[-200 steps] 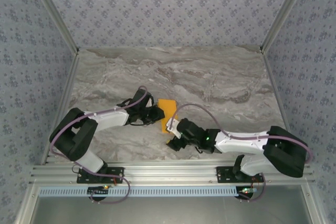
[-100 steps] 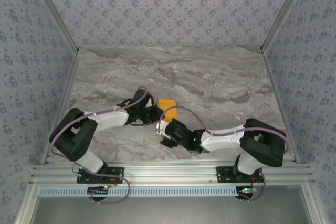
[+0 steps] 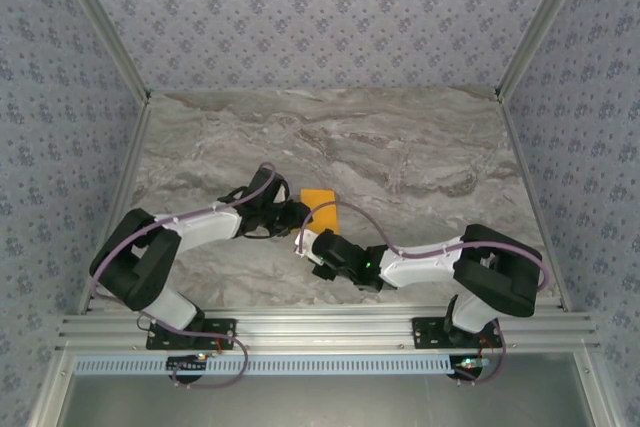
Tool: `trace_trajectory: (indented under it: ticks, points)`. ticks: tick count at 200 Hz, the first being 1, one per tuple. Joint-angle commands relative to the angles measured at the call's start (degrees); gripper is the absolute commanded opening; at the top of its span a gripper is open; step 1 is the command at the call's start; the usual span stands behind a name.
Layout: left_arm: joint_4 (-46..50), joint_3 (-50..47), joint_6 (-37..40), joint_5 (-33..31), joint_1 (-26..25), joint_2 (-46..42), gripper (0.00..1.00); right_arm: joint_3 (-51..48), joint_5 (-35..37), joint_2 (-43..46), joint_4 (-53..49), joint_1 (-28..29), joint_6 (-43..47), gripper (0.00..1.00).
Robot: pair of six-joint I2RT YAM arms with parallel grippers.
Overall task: Fold a paper plane with a square sheet of paper (fold left side to right side)
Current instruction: Third fold the triangle at the center of the table.
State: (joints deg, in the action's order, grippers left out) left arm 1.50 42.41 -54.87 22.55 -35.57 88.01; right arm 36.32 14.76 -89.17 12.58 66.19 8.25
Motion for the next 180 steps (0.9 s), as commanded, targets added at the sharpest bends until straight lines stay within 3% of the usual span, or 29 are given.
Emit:
trace_trajectory:
  ticks: [1, 56, 111, 180]
  points:
    - [4.0, 0.5, 2.3, 0.2, 1.4, -3.4, 0.38, 1.5, -4.1, 0.1, -1.8, -1.4, -2.0, 0.01]
    - [11.0, 5.2, 9.4, 0.9, 4.0, -4.4, 0.46, 2.0, -15.1, 0.9, -3.6, -6.6, -5.2, 0.00]
    - [9.1, 14.6, 13.2, 6.6, 3.9, 7.9, 0.32, 3.7, -25.8, -0.1, -5.1, -11.8, -9.3, 0.00]
    - [9.6, 24.7, 15.4, 9.8, 2.3, 21.0, 0.27, 5.8, -36.0, -2.4, -5.9, -16.7, -13.6, 0.00]
